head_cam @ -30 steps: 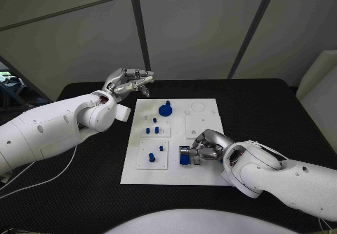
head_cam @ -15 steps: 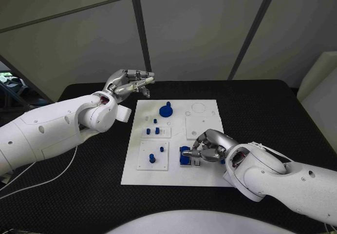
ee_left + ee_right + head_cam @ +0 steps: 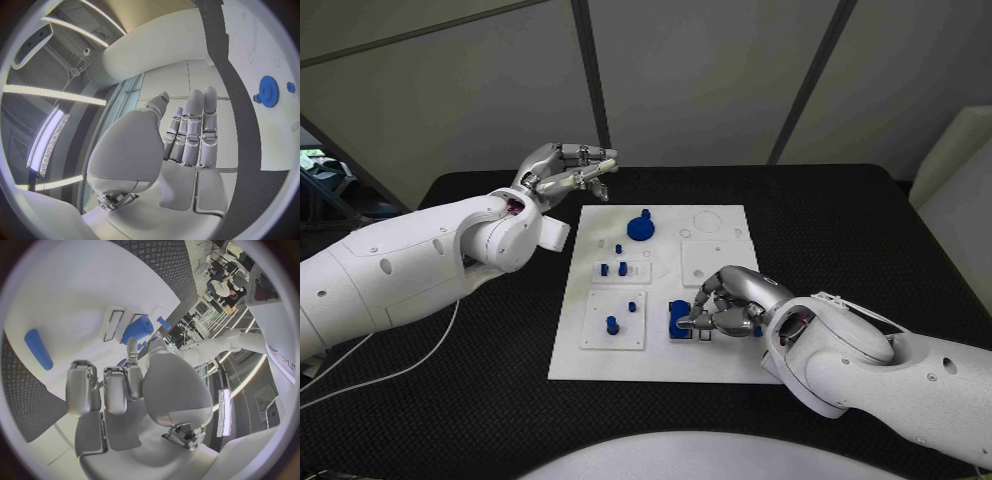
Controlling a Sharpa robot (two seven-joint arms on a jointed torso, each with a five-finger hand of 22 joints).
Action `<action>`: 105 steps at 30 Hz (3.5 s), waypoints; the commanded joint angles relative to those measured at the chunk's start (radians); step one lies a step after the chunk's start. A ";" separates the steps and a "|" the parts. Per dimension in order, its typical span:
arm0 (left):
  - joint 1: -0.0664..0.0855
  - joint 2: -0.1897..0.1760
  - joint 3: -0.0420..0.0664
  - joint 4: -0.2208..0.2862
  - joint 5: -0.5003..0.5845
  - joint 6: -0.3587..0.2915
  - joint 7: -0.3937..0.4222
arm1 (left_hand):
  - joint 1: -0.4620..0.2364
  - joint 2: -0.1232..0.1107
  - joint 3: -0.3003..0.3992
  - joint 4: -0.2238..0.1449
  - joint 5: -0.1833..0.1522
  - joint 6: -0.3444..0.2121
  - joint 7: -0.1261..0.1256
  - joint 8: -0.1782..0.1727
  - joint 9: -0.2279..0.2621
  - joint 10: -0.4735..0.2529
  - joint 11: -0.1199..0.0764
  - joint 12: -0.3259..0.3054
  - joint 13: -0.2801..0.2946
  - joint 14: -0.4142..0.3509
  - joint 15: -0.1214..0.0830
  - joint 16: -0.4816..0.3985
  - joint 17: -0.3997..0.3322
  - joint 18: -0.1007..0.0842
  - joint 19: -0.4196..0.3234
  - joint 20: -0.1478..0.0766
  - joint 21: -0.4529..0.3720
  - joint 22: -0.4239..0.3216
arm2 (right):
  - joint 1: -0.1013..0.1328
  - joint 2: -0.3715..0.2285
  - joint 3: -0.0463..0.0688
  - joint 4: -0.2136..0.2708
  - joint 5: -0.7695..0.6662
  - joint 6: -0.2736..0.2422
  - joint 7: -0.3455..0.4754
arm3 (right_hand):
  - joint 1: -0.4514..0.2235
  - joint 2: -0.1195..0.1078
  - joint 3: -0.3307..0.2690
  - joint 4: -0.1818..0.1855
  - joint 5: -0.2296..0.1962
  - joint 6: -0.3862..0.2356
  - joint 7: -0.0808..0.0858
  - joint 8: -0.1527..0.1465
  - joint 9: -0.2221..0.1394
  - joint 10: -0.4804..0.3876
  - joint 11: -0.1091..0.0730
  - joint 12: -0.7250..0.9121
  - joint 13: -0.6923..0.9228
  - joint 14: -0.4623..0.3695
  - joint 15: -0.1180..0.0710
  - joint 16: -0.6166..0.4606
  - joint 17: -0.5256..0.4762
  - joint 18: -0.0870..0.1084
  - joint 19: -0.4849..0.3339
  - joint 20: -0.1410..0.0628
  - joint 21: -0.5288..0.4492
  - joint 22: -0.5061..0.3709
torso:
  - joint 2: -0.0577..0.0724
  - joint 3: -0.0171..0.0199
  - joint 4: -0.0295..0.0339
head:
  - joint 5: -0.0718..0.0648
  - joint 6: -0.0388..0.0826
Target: Assemble the parts on the task board
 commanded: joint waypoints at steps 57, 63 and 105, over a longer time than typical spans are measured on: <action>-0.007 -0.006 -0.001 0.002 0.004 0.014 0.003 | 0.003 -0.001 -0.001 -0.003 0.002 -0.006 0.000 0.007 0.000 -0.008 -0.002 0.007 -0.001 -0.008 0.000 0.001 -0.002 -0.012 -0.002 0.002 -0.004 -0.002 | 0.001 -0.275 0.019 0.057 -0.102 0.037 0.034 | 0.087 0.056 -0.049 0.033 0.139 -0.049 0.051 -0.204 -0.098 -0.058 0.049 -0.147 -0.020 0.060 0.031 -0.067 0.044 0.015 -0.052 0.034 -0.074 -0.031 | 0.001 0.0012 -0.0025 | -0.052 -0.001; -0.008 -0.005 -0.001 0.002 0.004 0.014 0.003 | 0.003 -0.001 -0.001 -0.003 0.002 -0.006 0.000 0.007 0.000 -0.008 -0.002 0.007 -0.001 -0.008 0.000 0.001 -0.002 -0.012 -0.002 0.002 -0.004 -0.002 | 0.000 -0.269 0.019 0.040 -0.142 0.081 -0.005 | 0.089 0.051 -0.060 0.037 0.131 -0.013 0.043 -0.204 -0.103 -0.058 0.043 -0.154 -0.024 0.061 0.026 -0.069 0.043 0.015 -0.050 0.031 -0.076 -0.031 | 0.000 0.0000 -0.0005 | -0.060 -0.002; -0.009 -0.008 -0.001 0.003 0.004 0.018 0.003 | 0.014 0.006 0.006 -0.011 0.003 -0.007 0.000 0.013 0.001 -0.014 -0.003 0.018 -0.002 -0.010 -0.001 0.004 -0.008 -0.011 0.000 0.001 -0.005 -0.003 | -0.042 -0.169 0.015 -0.020 -0.265 0.207 -0.084 | 0.264 0.099 0.023 -0.050 0.112 0.047 0.013 -0.202 -0.115 -0.054 0.015 -0.170 -0.027 0.066 0.002 -0.065 0.060 0.012 -0.037 0.006 -0.074 -0.021 | 0.001 -0.0002 0.0005 | -0.054 -0.010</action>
